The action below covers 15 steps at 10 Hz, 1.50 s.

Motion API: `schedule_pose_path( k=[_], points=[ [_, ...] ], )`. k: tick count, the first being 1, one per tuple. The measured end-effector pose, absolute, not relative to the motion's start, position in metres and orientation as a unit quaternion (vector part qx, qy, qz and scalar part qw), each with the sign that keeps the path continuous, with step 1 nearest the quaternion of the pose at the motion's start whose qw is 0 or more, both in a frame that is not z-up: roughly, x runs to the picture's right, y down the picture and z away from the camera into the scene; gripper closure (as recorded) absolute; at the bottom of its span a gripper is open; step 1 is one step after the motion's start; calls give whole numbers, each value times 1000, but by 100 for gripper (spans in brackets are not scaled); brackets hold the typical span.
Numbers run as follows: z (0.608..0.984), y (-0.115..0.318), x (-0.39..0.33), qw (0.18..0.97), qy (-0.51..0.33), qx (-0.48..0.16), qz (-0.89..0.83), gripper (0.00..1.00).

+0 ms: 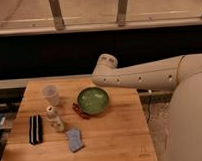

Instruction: Knock the bottle over

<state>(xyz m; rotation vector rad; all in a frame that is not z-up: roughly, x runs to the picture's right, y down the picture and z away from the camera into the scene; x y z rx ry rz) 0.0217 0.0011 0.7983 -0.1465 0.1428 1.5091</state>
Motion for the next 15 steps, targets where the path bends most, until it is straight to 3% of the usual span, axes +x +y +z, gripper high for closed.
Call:
schedule_pose_path(
  k=[5, 13, 15],
  points=[
    [798, 1, 22, 724, 65, -66, 684, 23],
    [798, 1, 22, 727, 70, -67, 680, 98],
    [798, 6, 11, 741, 86, -84, 661, 100]
  ],
)
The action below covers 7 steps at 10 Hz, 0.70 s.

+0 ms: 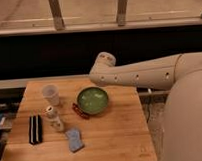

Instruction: Knock the bottle over

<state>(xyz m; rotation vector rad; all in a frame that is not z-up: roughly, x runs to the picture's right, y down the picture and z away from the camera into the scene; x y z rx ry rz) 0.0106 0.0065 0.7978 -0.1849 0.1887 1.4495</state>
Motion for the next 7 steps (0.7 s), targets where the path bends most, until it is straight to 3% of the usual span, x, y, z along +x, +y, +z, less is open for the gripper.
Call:
schedule_pose_path(
  k=[7],
  points=[
    [785, 105, -53, 800, 144, -190, 550, 100]
  ],
)
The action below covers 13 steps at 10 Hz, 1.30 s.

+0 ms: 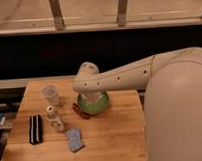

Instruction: Knock the bottle over

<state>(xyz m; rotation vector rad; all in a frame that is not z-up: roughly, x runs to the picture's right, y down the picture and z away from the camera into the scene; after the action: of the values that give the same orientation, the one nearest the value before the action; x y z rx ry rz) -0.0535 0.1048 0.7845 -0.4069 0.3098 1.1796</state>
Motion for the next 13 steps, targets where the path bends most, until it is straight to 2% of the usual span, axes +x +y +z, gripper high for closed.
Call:
schedule_pose_path(
  k=[2, 9, 13],
  points=[
    [772, 123, -68, 810, 148, -216, 525, 100],
    [771, 130, -76, 819, 159, -218, 507, 100],
    [752, 170, -118, 842, 177, -228, 456, 100]
  ],
)
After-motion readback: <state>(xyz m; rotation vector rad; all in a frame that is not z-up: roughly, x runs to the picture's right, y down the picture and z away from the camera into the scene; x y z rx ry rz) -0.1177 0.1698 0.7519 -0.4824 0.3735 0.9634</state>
